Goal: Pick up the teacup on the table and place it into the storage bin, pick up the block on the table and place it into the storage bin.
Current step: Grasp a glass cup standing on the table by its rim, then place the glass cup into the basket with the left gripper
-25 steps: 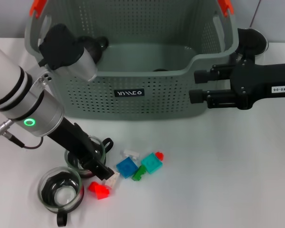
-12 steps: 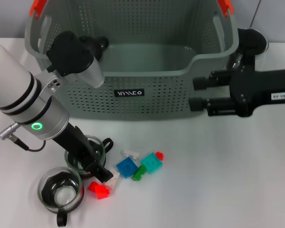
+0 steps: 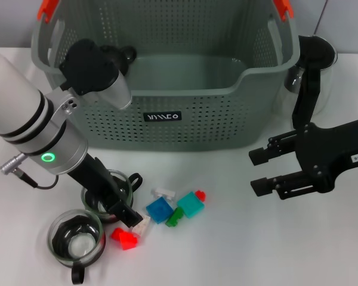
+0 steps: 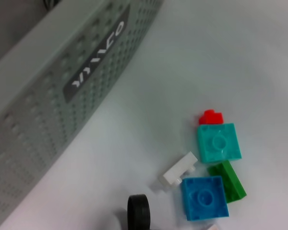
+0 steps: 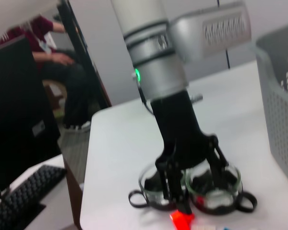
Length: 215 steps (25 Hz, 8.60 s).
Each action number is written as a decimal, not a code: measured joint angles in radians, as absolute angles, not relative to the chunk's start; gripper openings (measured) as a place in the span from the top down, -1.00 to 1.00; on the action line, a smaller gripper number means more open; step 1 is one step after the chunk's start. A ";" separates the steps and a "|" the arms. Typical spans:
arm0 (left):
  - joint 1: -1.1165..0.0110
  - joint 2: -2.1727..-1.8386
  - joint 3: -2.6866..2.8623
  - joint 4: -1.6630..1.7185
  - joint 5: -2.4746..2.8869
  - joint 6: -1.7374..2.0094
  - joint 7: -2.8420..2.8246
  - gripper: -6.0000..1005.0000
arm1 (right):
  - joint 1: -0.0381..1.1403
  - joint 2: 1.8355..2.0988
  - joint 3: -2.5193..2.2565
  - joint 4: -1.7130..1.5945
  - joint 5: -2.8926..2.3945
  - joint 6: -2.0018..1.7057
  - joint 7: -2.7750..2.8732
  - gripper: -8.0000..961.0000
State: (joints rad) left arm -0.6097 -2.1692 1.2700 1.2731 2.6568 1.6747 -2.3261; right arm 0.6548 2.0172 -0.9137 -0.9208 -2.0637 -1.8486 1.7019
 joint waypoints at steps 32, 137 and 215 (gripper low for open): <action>-0.617 -2.171 1.279 1.199 2.658 1.617 -2.327 -0.28 | 0.723 2.045 -0.925 -0.819 -2.163 -1.774 1.689 -0.34; -0.814 -2.093 0.843 1.388 2.246 1.845 -2.415 0.89 | 0.675 1.965 -0.896 -0.816 -2.166 -1.781 1.680 -0.35; -1.066 -2.076 1.135 0.681 2.621 0.959 -2.382 0.87 | 0.683 1.977 -0.903 -0.816 -2.166 -1.763 1.703 -0.35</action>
